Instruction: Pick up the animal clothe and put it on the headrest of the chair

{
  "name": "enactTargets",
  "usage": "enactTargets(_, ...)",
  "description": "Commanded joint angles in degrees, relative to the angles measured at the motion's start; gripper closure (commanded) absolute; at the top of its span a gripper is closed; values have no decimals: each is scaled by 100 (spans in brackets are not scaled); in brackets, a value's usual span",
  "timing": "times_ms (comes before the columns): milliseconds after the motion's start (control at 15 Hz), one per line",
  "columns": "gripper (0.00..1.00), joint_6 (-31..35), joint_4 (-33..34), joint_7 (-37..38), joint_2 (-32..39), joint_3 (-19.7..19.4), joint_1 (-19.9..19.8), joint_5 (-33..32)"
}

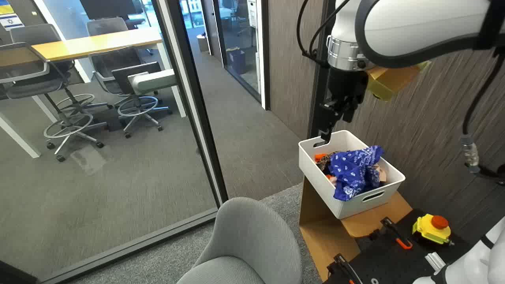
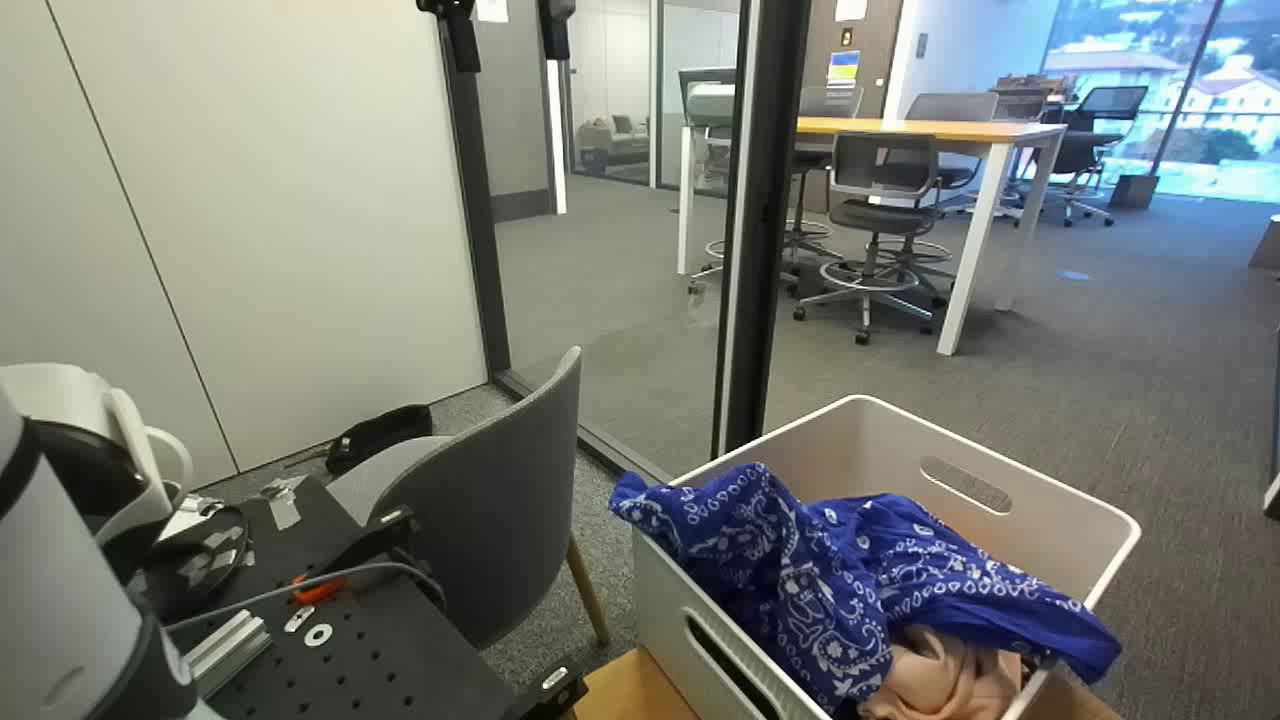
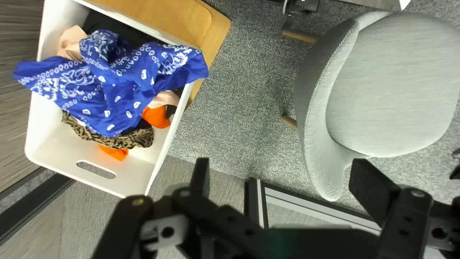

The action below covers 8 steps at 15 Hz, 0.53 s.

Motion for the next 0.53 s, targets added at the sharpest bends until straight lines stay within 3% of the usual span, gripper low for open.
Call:
enactTargets(0, 0, -16, 47, 15, 7, -20, 28, -14)
enactTargets(467, 0, 217, -72, -99, -107, -86, 22, -47)
